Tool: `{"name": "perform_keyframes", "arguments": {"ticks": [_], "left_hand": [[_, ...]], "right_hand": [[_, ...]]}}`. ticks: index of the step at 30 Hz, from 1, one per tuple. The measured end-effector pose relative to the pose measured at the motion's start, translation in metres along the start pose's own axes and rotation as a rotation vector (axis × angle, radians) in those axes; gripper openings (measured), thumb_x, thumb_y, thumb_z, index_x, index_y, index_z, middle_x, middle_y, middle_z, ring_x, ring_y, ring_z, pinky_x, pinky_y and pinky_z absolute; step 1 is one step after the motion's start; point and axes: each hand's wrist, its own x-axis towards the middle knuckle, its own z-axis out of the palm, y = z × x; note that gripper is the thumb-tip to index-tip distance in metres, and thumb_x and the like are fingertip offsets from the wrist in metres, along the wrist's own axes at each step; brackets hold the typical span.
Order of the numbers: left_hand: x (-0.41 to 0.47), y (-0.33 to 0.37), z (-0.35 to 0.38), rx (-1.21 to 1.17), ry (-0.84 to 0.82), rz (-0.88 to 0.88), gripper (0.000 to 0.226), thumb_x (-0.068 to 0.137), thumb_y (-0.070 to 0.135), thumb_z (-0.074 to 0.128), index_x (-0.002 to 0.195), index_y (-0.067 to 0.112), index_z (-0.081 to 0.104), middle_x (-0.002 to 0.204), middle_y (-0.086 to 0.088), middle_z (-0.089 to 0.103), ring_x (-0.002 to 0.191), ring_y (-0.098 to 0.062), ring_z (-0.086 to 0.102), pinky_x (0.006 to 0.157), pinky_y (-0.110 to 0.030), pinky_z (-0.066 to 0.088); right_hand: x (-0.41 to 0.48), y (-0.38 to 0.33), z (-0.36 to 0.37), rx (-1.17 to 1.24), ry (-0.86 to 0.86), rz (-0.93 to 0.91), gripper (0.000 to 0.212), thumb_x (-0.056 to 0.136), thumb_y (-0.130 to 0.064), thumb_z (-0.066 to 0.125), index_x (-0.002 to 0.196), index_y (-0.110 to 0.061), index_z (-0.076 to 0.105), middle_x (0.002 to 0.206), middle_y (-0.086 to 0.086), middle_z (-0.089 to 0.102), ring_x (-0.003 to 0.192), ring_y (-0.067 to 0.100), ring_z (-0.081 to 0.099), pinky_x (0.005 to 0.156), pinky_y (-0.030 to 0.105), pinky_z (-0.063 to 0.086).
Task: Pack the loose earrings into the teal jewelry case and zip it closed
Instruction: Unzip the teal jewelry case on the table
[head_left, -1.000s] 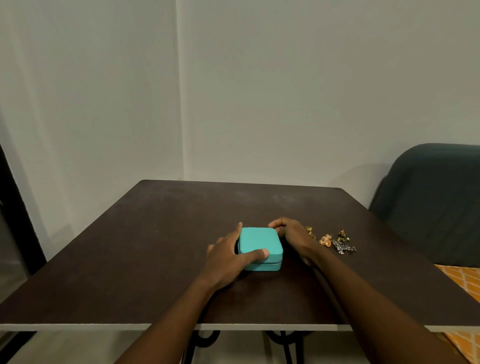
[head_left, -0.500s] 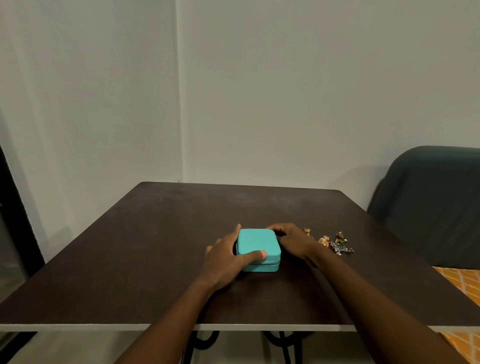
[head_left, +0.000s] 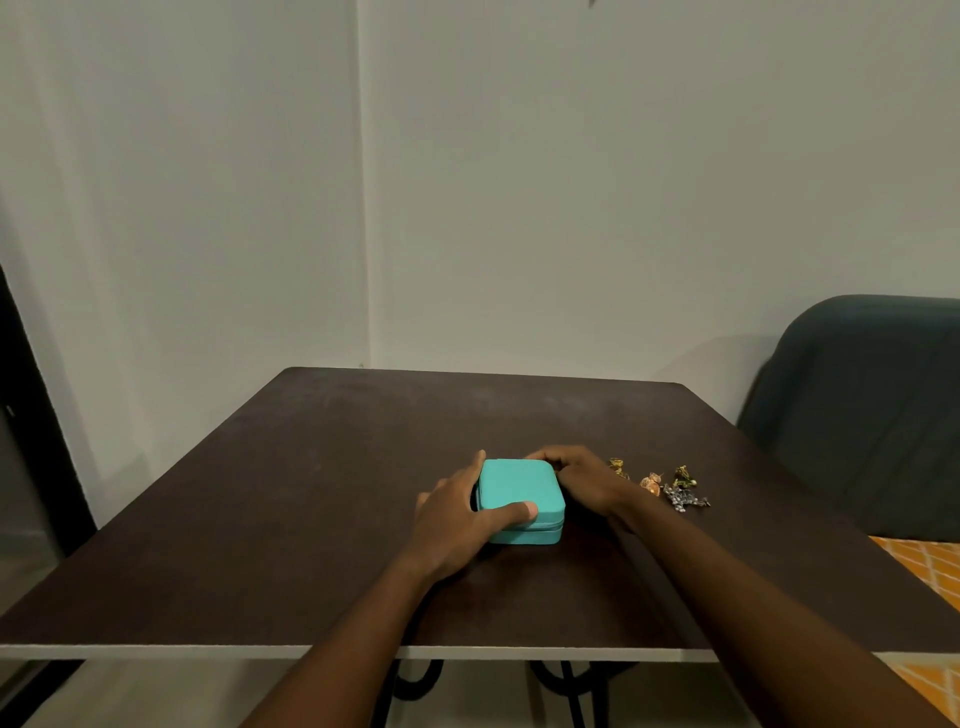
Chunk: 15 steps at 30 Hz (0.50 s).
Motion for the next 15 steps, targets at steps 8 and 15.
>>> {"name": "perform_keyframes", "arguments": {"ticks": [8, 15], "left_hand": [[0.001, -0.002, 0.001, -0.002, -0.004, -0.003, 0.103, 0.076, 0.074, 0.063, 0.16, 0.032, 0.019, 0.156, 0.005, 0.041, 0.137, -0.019, 0.036, 0.115, -0.043, 0.03], [0.004, -0.004, 0.003, 0.024, -0.007, 0.001, 0.101, 0.08, 0.072, 0.063, 0.161, 0.031, 0.017, 0.157, 0.006, 0.04, 0.138, -0.018, 0.035, 0.111, -0.039, 0.026]], "right_hand": [[0.008, 0.0, -0.006, -0.071, -0.06, 0.081, 0.037, 0.097, 0.012, 0.04, 0.119, -0.001, 0.067, 0.118, 0.015, 0.069, 0.108, 0.028, 0.067, 0.093, 0.039, 0.057], [0.011, -0.011, -0.021, -0.245, -0.162, 0.15, 0.033, 0.104, -0.003, 0.041, 0.126, -0.007, 0.065, 0.126, 0.011, 0.067, 0.11, 0.022, 0.066, 0.088, 0.027, 0.056]]}}
